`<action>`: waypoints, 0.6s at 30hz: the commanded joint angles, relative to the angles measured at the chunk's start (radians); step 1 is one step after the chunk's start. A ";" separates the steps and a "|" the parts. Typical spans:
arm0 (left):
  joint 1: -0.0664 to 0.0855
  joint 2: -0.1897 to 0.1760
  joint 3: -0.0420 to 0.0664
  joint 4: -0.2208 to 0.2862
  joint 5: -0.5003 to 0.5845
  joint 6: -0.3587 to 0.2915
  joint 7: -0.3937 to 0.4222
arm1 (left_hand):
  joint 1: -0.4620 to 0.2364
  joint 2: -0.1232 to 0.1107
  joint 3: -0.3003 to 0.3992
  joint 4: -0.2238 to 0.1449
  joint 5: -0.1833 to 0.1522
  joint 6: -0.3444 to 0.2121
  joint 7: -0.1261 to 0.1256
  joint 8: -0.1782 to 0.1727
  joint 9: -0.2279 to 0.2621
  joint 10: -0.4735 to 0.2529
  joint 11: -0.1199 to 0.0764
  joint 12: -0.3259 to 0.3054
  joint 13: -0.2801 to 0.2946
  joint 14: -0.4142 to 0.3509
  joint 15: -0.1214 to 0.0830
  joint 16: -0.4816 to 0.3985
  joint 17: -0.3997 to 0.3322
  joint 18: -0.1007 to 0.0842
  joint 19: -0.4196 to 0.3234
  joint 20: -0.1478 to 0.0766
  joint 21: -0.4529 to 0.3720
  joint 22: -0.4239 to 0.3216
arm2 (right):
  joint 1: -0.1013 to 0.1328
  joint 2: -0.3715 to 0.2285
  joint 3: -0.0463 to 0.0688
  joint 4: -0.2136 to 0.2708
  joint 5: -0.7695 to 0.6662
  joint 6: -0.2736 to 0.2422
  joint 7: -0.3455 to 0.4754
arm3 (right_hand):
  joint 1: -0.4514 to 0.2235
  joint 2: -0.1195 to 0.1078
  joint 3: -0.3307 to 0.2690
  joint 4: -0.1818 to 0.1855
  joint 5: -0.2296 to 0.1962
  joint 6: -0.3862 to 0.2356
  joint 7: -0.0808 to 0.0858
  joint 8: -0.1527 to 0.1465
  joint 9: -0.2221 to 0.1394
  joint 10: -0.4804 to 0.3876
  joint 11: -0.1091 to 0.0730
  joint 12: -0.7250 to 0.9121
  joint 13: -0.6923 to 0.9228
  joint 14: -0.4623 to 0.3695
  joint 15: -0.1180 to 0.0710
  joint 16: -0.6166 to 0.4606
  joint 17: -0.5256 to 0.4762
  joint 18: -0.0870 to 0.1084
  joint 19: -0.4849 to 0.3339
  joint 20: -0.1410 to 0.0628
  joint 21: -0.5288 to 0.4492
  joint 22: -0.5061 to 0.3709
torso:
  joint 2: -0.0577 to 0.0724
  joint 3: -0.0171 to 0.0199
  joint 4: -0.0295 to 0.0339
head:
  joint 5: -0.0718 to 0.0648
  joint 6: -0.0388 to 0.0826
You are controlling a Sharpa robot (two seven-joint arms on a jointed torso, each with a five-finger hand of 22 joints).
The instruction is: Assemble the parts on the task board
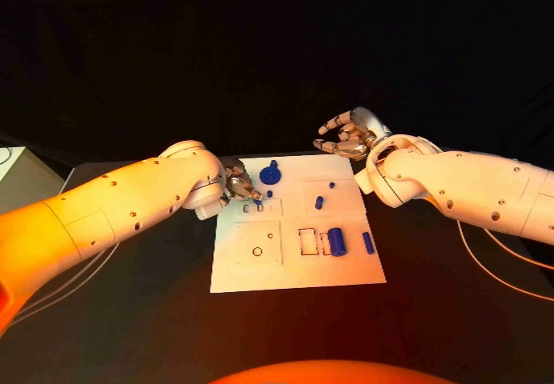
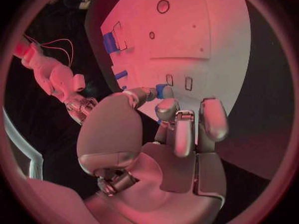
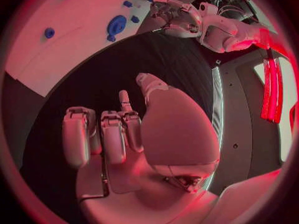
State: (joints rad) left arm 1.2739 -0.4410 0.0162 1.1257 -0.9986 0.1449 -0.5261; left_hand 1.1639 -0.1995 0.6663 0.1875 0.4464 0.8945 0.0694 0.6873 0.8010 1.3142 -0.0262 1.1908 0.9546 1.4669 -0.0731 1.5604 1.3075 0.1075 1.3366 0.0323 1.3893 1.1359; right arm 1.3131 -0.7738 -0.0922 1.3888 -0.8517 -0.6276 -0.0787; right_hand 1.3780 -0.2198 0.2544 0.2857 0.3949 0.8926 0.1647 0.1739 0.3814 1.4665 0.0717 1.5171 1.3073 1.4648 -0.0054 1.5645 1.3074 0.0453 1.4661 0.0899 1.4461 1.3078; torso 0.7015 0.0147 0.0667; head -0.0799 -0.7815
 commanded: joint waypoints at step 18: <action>0.004 0.017 0.006 -0.057 0.049 0.179 -0.001 | 0.007 0.004 0.157 -0.167 0.004 0.026 -0.022 -0.003 0.000 0.000 -0.001 -0.007 -0.010 0.094 -0.010 -0.003 0.232 -0.020 0.005 -0.002 0.002 0.000 | -0.001 0.008 0.001 -0.004 -0.003 0.011 0.002 | -0.007 -0.006 0.006 0.000 0.007 -0.010 0.000 0.000 -0.001 0.047 0.008 -0.003 0.215 0.106 0.007 0.006 0.263 -0.010 0.055 0.009 -0.005 0.138 | 0.003 0.0011 0.0018 | -0.005 -0.007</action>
State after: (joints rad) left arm 1.2763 -0.4266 0.0215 1.0711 -0.9713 0.2592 -0.5286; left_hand 1.1654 -0.1979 0.6634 0.1846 0.4460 0.9013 0.0659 0.6854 0.8002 1.3141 -0.0259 1.1907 0.9454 1.4632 -0.0766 1.5603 1.3075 0.1076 1.3365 0.0323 1.3893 1.1367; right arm 1.3128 -0.7673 -0.0921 1.3861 -0.8517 -0.6264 -0.0795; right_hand 1.3780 -0.2198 0.2545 0.2857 0.3949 0.8926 0.1647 0.1739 0.3814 1.4664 0.0717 1.5171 1.3080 1.4648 -0.0053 1.5645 1.3074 0.0453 1.4661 0.0899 1.4461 1.3075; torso 0.7039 0.0146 0.0671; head -0.0846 -0.7868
